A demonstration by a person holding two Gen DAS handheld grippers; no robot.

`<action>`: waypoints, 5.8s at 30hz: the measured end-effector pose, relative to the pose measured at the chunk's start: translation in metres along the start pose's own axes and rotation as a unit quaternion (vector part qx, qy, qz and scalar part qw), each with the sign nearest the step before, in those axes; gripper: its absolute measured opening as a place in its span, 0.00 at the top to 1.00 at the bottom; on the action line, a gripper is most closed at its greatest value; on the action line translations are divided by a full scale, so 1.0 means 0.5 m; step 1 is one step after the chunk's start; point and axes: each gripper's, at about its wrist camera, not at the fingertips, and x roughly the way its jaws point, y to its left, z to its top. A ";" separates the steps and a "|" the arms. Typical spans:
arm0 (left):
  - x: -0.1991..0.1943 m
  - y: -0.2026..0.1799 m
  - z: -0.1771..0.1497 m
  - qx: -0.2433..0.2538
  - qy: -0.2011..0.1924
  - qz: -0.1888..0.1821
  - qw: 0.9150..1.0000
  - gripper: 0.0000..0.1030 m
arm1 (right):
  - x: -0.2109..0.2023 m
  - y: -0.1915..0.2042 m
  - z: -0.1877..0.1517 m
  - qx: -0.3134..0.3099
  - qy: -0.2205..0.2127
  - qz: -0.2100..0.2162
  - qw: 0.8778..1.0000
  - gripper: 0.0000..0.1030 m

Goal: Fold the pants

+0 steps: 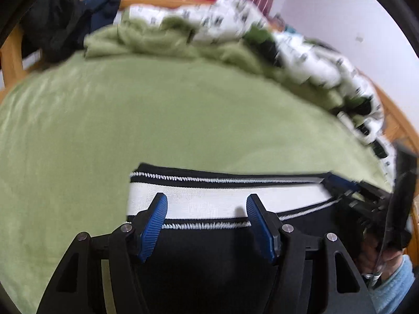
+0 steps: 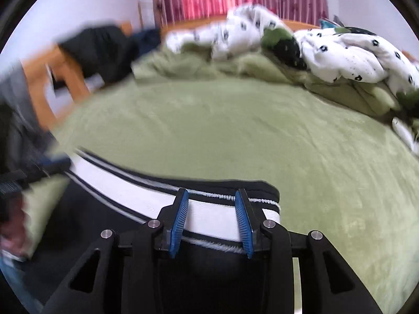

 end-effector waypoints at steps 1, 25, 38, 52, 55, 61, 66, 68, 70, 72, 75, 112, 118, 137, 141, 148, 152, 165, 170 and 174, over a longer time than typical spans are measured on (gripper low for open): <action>0.011 0.003 -0.010 0.002 -0.001 0.001 1.000 0.42 | 0.037 -0.003 -0.011 -0.001 0.014 -0.007 1.000 0.66; 0.022 -0.005 -0.025 0.011 -0.021 -0.012 1.000 0.25 | 0.027 -0.021 -0.028 0.020 -0.004 0.011 1.000 0.64; -0.012 -0.023 -0.065 0.066 0.053 -0.001 0.996 0.24 | 0.021 -0.012 -0.027 -0.002 0.008 0.003 1.000 0.63; -0.161 -0.029 -0.232 0.044 0.086 -0.023 0.995 0.23 | -0.116 0.041 -0.164 -0.015 0.015 -0.025 0.999 0.54; -0.212 -0.025 -0.274 0.047 0.090 -0.032 0.994 0.23 | -0.164 0.042 -0.210 0.007 0.008 -0.016 1.000 0.54; -0.265 -0.035 -0.364 0.120 0.105 0.005 0.987 0.23 | -0.227 0.062 -0.300 0.035 0.011 -0.025 0.999 0.54; -0.290 -0.045 -0.416 0.167 0.078 0.064 0.981 0.24 | -0.254 0.066 -0.350 0.090 0.017 -0.006 0.996 0.54; -0.298 -0.050 -0.423 0.180 0.062 0.087 0.978 0.24 | -0.266 0.071 -0.362 0.095 0.011 -0.012 0.995 0.54; -0.297 -0.055 -0.420 0.188 0.054 0.105 0.975 0.24 | -0.279 0.076 -0.369 0.100 0.009 -0.017 0.995 0.54; -0.294 -0.052 -0.410 0.195 0.046 0.123 0.972 0.24 | -0.289 0.077 -0.372 0.110 0.009 -0.015 0.994 0.55; -0.284 -0.063 -0.405 0.218 0.027 0.156 0.963 0.24 | -0.303 0.071 -0.373 0.128 0.011 0.000 0.992 0.54; -0.218 -0.096 -0.268 0.049 -0.009 -0.046 0.998 0.55 | -0.268 0.046 -0.280 0.084 -0.034 0.111 0.990 0.55; -0.232 -0.110 -0.344 0.132 -0.024 0.035 0.990 0.51 | -0.239 0.042 -0.330 0.014 -0.014 0.068 0.997 0.66; -0.225 -0.033 -0.138 0.093 -0.061 0.042 0.993 0.39 | -0.260 -0.030 -0.187 -0.013 -0.058 0.022 0.998 0.51; -0.148 -0.052 -0.060 0.076 -0.064 0.028 0.995 0.39 | -0.179 -0.023 -0.099 -0.002 -0.059 0.033 0.998 0.51; 0.018 -0.060 -0.002 0.086 -0.003 0.110 0.990 0.35 | -0.036 0.001 -0.038 -0.021 -0.027 0.005 0.999 0.50; 0.025 -0.053 -0.002 0.085 -0.012 0.098 0.991 0.31 | -0.001 -0.014 -0.040 -0.016 -0.010 0.004 1.000 0.50; -0.016 -0.019 -0.041 0.057 0.045 0.076 0.994 0.26 | -0.017 -0.004 -0.047 -0.027 0.007 -0.013 1.000 0.48; -0.061 -0.059 -0.105 0.086 0.053 0.048 0.994 0.26 | -0.071 0.026 -0.081 -0.024 0.022 0.014 0.999 0.48; -0.087 -0.085 -0.149 0.093 0.063 0.030 0.993 0.26 | -0.124 0.084 -0.143 -0.050 0.019 0.046 0.997 0.48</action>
